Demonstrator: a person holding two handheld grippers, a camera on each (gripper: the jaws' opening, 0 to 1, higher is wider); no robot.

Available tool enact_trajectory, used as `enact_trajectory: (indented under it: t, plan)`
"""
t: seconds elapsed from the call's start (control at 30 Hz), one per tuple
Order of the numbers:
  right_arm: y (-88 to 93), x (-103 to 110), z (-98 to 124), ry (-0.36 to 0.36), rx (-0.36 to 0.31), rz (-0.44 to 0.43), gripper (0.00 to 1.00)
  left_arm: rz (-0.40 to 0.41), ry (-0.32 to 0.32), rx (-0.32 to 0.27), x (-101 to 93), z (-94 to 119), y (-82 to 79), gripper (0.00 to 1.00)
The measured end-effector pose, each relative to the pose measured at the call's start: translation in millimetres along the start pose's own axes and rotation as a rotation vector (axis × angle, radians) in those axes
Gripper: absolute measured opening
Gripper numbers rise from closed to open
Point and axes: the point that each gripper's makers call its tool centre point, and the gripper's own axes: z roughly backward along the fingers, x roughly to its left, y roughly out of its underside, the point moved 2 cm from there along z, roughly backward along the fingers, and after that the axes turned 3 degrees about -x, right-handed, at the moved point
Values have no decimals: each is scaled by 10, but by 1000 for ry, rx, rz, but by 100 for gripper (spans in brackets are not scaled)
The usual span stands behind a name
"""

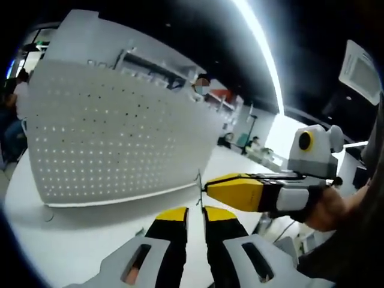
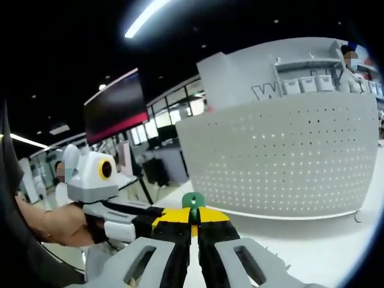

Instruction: Insert the hook assembly into the mounting plate slot until the hook locks in place.

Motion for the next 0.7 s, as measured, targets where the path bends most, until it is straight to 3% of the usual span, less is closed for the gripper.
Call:
enact_trajectory:
  t: [0.27, 0.57, 0.7]
  plan:
    - [-3, 7, -21, -1, -2, 1, 0, -5, -11, 2, 22, 8, 5, 23]
    - [-20, -24, -48, 12, -20, 22, 0, -29, -8, 6, 37, 46, 25, 26]
    - [-30, -67, -49, 31, -35, 28, 0, -4, 10, -25, 22, 87, 18, 29]
